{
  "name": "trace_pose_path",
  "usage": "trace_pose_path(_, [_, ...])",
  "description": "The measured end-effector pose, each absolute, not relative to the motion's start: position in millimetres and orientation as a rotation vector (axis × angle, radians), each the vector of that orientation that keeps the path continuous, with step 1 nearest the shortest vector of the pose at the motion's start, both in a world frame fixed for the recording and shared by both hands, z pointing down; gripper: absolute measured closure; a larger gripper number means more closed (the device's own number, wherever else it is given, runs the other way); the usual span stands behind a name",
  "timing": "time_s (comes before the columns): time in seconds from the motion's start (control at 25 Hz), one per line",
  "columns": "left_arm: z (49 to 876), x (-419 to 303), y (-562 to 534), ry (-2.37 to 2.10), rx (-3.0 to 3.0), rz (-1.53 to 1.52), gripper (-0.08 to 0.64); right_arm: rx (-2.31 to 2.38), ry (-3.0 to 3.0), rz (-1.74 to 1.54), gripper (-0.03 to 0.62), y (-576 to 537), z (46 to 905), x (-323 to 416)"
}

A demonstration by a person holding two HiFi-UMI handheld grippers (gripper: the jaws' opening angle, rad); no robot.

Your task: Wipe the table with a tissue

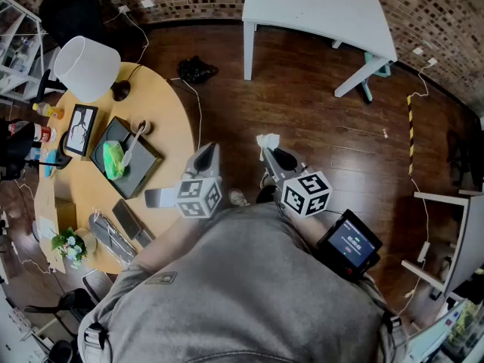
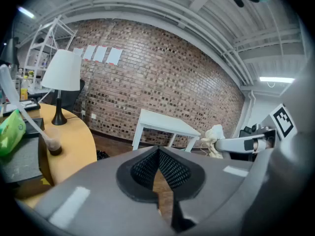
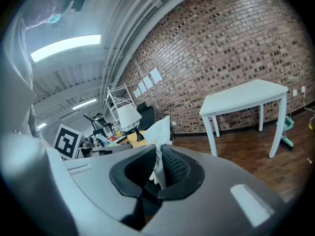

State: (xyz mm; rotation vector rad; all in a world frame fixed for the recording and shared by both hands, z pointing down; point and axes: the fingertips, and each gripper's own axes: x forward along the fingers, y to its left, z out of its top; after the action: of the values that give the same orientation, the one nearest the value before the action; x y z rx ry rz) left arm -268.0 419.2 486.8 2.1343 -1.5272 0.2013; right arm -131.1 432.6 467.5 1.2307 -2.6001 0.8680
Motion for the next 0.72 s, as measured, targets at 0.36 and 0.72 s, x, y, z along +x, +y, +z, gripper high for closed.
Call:
trace_pose_path(0.36, [488,-225,345,-1.532,2.156,0.234,0.558,1.255,-2.618,0.872,0.551,359,469,-85])
trace_pose_path(0.72, [475,-157,265,-1.524,2.187,0.264,0.558,1.275,-2.626,0.892,0.551,283,464,-19])
